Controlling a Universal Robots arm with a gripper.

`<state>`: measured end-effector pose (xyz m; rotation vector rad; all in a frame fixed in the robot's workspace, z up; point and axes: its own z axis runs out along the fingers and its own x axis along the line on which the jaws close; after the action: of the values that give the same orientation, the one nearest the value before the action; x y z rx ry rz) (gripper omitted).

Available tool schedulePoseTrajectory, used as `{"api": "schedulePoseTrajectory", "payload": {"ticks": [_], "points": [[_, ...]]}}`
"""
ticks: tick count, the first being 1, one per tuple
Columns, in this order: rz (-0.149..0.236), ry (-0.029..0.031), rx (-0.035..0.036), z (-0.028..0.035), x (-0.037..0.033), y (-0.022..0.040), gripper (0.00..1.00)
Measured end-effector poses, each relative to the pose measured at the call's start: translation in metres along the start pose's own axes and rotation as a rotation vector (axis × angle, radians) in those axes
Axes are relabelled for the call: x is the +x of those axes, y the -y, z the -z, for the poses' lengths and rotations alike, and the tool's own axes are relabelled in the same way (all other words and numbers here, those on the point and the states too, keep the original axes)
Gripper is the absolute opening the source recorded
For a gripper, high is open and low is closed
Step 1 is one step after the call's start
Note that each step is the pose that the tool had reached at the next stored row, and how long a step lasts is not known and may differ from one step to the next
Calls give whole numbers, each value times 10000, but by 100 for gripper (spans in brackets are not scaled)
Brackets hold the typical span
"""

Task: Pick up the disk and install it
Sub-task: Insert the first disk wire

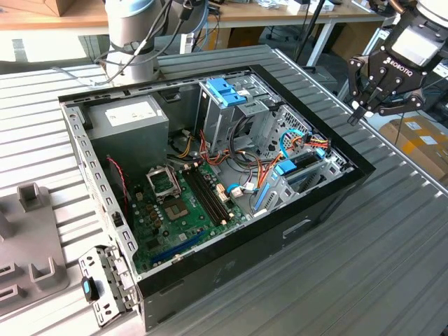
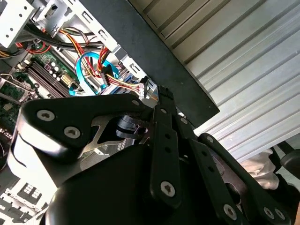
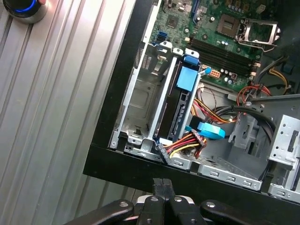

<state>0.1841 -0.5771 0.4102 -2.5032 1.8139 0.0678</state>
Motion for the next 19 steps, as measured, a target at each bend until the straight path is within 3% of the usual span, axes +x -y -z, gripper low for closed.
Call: {"api": "schedulePoseTrajectory", "payload": {"ticks": [19], "points": [[981, 14, -64, 0, 0, 0, 11]]}}
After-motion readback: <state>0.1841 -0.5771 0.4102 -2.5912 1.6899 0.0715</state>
